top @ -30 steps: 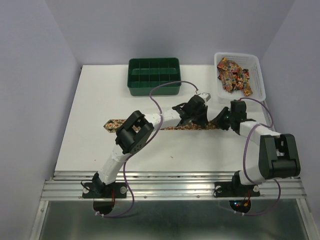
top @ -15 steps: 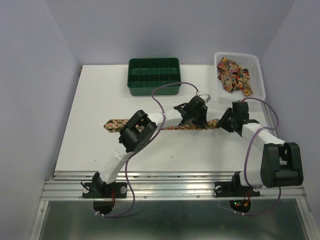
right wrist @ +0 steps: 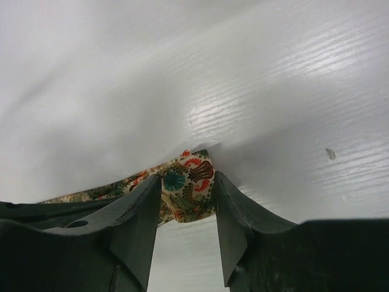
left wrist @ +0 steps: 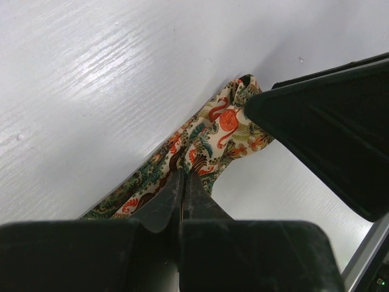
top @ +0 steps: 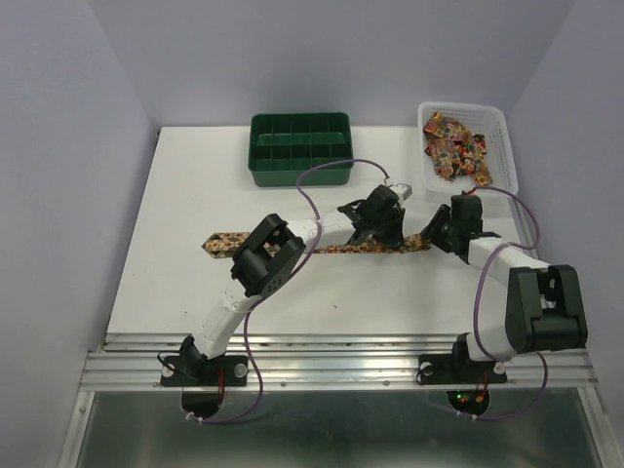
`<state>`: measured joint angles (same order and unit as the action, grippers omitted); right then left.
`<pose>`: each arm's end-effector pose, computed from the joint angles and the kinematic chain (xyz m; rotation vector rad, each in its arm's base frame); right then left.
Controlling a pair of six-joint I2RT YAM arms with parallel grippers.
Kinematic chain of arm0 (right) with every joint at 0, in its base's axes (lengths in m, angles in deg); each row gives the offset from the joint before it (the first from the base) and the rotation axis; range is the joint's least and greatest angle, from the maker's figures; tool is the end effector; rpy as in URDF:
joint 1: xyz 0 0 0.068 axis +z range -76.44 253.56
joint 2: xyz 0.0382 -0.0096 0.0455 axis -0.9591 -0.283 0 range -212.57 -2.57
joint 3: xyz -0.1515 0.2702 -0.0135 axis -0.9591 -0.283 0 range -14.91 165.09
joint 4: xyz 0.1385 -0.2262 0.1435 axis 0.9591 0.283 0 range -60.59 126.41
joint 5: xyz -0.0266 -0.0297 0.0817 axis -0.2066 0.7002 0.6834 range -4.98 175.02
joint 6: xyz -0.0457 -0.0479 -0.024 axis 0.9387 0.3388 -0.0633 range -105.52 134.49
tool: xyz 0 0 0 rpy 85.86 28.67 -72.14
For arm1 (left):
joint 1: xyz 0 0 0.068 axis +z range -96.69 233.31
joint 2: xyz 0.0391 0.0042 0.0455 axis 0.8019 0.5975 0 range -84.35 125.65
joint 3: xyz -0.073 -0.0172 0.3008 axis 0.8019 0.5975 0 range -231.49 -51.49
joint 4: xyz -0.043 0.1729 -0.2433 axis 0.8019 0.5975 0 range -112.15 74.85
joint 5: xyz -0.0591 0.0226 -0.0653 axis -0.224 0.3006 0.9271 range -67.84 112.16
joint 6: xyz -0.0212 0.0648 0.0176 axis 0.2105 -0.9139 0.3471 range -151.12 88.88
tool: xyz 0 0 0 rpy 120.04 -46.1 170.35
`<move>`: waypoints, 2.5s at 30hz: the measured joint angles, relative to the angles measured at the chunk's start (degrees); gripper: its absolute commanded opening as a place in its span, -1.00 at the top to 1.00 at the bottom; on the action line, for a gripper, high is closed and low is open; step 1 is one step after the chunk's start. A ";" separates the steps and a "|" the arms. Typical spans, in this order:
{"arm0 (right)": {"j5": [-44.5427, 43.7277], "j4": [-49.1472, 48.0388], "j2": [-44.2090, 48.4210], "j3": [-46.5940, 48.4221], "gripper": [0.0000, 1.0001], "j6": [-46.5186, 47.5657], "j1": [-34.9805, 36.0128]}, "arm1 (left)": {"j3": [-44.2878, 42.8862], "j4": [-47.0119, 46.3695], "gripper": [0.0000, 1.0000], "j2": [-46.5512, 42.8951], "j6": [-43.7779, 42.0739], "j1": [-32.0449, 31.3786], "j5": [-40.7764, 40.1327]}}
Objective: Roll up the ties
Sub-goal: Roll the tie
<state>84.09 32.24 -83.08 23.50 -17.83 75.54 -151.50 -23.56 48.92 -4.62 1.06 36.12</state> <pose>0.3167 0.0100 0.1706 0.6282 2.2868 0.2717 0.3629 -0.4914 0.1577 0.6640 2.2039 -1.0274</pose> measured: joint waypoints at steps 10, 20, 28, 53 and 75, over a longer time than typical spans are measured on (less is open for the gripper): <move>-0.35 -3.78 -4.11 -2.05 0.09 -2.29 0.00 | -0.42 1.18 1.00 0.07 -1.97 0.26 0.46; -0.24 -6.40 -3.02 -4.35 0.08 -3.06 0.00 | -2.14 2.86 1.00 0.83 -4.13 0.72 1.40; 1.79 -6.97 -1.46 -5.64 -0.25 -2.38 -0.02 | -4.15 4.66 1.00 2.01 -7.50 1.11 4.11; 0.98 -2.40 -3.37 -2.84 0.55 -1.84 0.00 | -4.15 4.35 1.00 2.01 -8.44 1.27 5.29; 6.03 0.39 5.86 -2.89 0.99 -0.04 1.36 | -4.42 3.87 0.74 1.99 -6.82 1.36 4.55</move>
<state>90.13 32.64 -77.22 20.62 -17.87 76.89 -155.91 -19.69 50.91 -11.44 2.42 40.67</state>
